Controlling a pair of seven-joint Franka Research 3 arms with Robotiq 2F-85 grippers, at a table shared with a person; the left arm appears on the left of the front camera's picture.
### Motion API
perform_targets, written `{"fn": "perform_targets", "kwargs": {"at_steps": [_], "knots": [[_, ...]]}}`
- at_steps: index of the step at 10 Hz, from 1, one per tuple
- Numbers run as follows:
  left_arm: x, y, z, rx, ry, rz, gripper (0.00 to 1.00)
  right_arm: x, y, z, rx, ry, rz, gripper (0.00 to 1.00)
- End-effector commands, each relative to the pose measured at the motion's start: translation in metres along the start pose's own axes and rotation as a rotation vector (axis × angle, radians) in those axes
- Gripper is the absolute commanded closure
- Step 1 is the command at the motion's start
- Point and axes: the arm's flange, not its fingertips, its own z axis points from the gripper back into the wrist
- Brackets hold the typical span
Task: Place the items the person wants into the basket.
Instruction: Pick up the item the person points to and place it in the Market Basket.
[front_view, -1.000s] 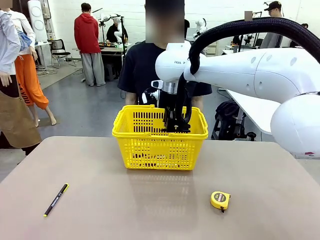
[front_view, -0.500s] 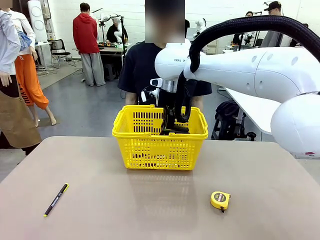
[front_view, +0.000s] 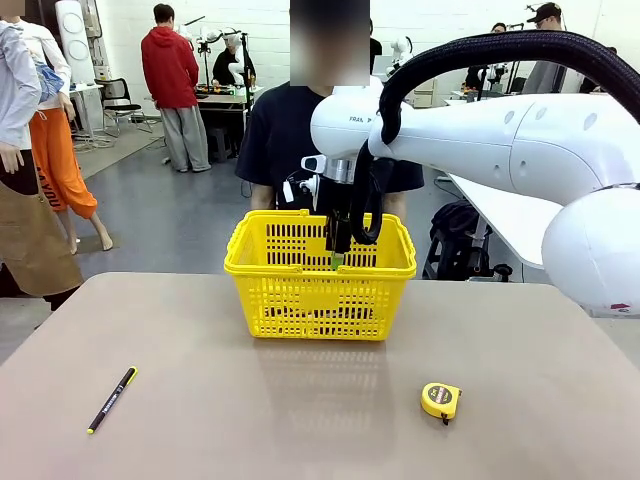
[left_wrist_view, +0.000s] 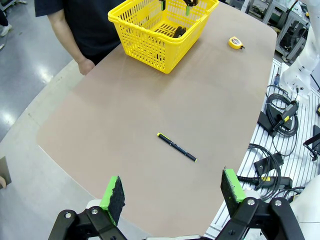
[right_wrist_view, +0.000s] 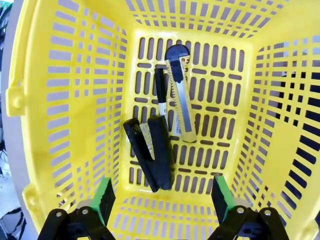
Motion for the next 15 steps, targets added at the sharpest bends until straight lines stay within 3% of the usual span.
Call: {"fn": "perform_targets", "kwargs": {"at_steps": [1,4,5,8,9,11,13,15], "knots": [[-0.002,0.0,0.0,-0.005,-0.02,-0.021,0.0,0.002,-0.003,0.006,0.014,-0.03,0.022,0.0],[-0.002,0.0,0.0,-0.005,-0.02,-0.021,0.0,0.001,0.01,0.012,-0.003,-0.028,0.007,0.0],[-0.002,0.0,0.0,-0.005,-0.02,-0.021,0.0,0.001,0.032,0.021,0.002,-0.028,-0.055,0.0],[-0.002,0.0,0.0,-0.005,-0.02,-0.021,0.0,-0.031,0.182,0.075,-0.214,-0.031,-0.268,0.0],[-0.002,0.0,0.0,-0.005,-0.02,-0.021,0.0,-0.055,0.248,0.09,-0.3,-0.077,-0.393,0.0],[-0.002,0.0,0.0,-0.005,-0.02,-0.021,0.0,-0.107,0.333,0.095,-0.362,-0.159,-0.595,0.0],[-0.002,0.0,0.0,-0.005,-0.02,-0.021,0.0,-0.161,0.378,0.094,-0.383,-0.267,-0.73,0.0],[-0.002,0.0,0.0,-0.005,-0.02,-0.021,0.0,-0.204,0.389,0.098,-0.299,-0.301,-0.851,0.0]]}}
